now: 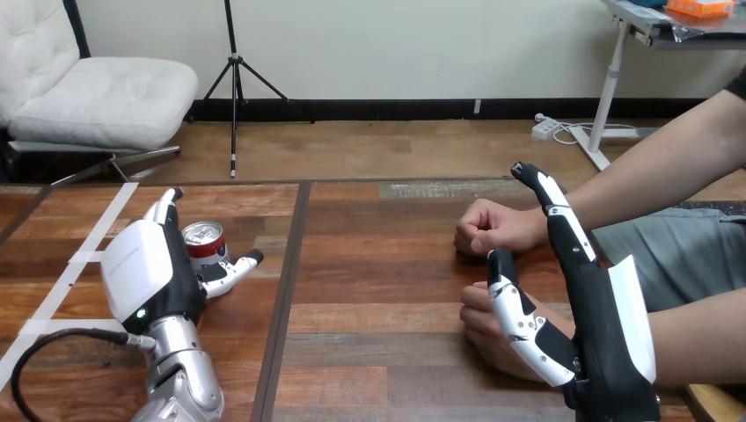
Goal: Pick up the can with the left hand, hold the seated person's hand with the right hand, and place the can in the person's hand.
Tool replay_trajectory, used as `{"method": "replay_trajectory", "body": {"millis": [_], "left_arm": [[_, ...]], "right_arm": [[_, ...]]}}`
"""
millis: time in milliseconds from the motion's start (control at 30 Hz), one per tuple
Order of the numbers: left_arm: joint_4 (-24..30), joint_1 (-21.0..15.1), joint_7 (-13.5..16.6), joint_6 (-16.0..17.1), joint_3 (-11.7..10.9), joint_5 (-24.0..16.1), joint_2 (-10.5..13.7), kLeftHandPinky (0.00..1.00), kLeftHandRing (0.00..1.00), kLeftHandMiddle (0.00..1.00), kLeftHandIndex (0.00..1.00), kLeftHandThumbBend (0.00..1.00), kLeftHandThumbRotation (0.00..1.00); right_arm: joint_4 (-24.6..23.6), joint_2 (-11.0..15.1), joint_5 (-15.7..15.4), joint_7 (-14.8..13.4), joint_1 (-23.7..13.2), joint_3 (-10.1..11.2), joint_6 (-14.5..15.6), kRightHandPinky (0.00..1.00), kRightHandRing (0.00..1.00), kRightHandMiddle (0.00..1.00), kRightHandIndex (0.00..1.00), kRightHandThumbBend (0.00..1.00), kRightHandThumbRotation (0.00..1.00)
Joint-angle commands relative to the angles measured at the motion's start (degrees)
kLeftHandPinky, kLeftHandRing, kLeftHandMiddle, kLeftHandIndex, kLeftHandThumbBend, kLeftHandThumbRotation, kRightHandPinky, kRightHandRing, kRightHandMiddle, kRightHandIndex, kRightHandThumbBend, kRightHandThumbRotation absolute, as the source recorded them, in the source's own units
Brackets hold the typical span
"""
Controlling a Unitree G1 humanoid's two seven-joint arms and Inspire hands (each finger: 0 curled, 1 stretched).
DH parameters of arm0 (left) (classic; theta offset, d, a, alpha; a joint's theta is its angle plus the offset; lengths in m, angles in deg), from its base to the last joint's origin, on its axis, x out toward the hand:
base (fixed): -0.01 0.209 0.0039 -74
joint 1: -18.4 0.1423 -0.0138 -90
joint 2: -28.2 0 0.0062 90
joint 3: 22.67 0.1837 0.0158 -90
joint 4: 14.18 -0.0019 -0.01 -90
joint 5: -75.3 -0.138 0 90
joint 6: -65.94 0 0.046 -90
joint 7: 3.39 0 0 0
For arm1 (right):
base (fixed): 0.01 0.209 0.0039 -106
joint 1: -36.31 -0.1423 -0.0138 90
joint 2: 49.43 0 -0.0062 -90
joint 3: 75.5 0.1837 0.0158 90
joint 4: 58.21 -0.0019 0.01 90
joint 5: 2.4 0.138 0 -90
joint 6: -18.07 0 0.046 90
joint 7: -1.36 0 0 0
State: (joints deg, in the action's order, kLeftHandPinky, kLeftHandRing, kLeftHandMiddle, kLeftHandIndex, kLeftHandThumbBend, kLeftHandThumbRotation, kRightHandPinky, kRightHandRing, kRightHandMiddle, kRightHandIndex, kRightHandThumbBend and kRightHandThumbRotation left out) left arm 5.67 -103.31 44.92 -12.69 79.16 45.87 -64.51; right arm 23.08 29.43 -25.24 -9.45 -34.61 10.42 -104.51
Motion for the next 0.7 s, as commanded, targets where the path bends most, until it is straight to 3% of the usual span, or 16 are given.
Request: {"method": "replay_trajectory", "body": {"millis": [0,367,667], "left_arm": [[0.58,-5.33,-0.82,-1.52,2.00,-1.89,1.86,0.76,0.82,0.85,0.84,0.87,0.34],[-0.03,-6.37,-3.54,-2.99,2.67,-2.00,2.02,0.74,0.81,0.83,0.82,0.87,0.33],[-0.77,-7.30,-5.57,-3.10,1.98,-0.92,1.87,0.74,0.80,0.82,0.81,0.86,0.33]], "right_arm": [[-2.02,0.18,0.64,0.10,-2.01,0.36,-0.12,0.98,0.98,0.96,0.92,0.21,0.47],[-1.79,0.31,0.15,-0.04,-2.08,0.47,-0.53,0.98,0.97,0.95,0.92,0.21,0.49],[-1.74,0.46,-0.44,-0.25,-2.02,0.54,-0.78,0.97,0.96,0.94,0.92,0.21,0.49]]}}
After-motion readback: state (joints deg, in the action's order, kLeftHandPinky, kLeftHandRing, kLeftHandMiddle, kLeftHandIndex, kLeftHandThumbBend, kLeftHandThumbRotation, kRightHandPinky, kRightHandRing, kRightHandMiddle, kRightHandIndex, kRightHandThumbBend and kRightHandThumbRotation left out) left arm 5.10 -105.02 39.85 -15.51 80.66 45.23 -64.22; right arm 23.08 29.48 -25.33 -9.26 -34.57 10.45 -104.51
